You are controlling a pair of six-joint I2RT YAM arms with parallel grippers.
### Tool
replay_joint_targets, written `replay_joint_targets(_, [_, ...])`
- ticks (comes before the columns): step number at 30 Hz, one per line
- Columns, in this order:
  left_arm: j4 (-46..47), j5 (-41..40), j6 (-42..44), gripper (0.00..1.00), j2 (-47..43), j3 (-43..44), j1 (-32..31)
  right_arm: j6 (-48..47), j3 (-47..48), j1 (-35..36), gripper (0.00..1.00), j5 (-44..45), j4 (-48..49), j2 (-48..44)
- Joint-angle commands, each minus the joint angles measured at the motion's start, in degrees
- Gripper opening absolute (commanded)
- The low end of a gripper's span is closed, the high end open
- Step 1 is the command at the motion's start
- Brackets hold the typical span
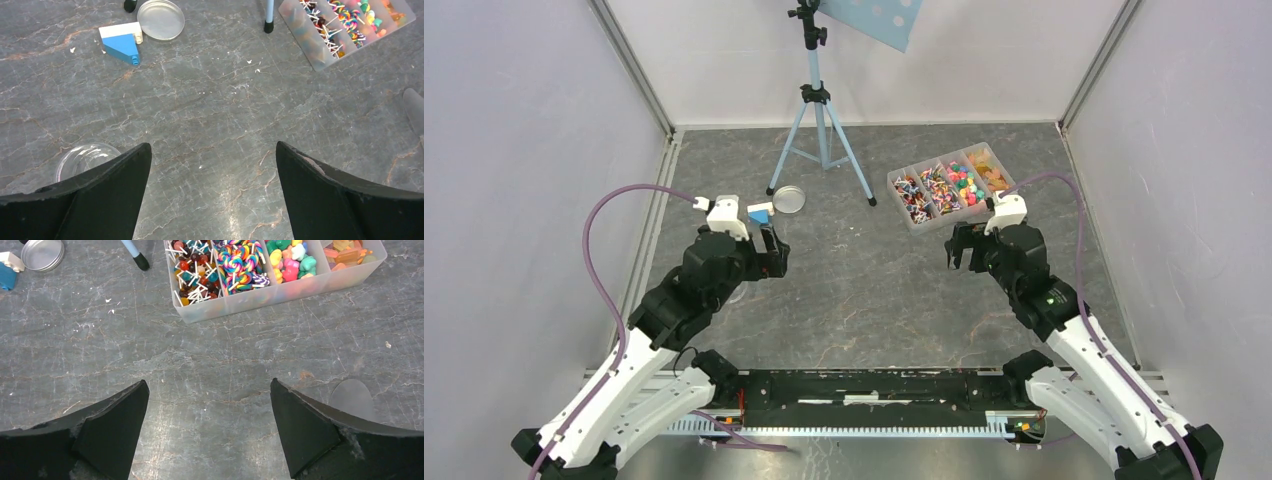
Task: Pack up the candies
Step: Pick up the packing bottle from the center of the board.
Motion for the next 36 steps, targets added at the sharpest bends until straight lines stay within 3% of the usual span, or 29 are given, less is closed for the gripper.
replay_joint_targets(1, [0.2, -2.53, -3.33, 1.0, 0.28, 1.06, -0.24, 1.42, 2.26, -0.01, 0.98, 1.55, 1.3, -1.45])
replay_joint_targets(8, [-0.71, -11.99, -8.59, 1.0, 0.33, -1.07, -0.24, 1.99, 1.52, 0.01, 0.98, 1.51, 1.78, -2.35])
replay_joint_targets(15, [-8.84, -23.3, -16.77, 1.0, 7.2, 0.77, 2.2, 1.62, -2.03, -0.04, 0.98, 1.93, 4.01, -3.87])
replay_joint_targets(19, [-13.07, -16.53, -18.78, 0.99, 12.98, 2.1, 15.17, 1.42, -1.04, -0.02, 0.98, 1.56, 3.28, -3.31])
replay_joint_targets(22, [-14.26, -12.48, -21.31, 0.88, 15.65, 0.54, 24.18, 1.58, -0.33, 0.0, 0.98, 0.97, 2.73, -2.92])
replay_joint_targets(28, [-15.0, -18.28, -25.75, 0.76, 15.98, -2.37, 26.49, 2.45, -1.53, 0.0, 0.98, -0.83, 2.67, -3.88])
replay_joint_targets(36, [-10.73, -14.53, -29.65, 0.64, 14.42, -7.68, 30.76, 4.36, -5.31, -0.01, 0.98, -4.0, 4.55, -6.04])
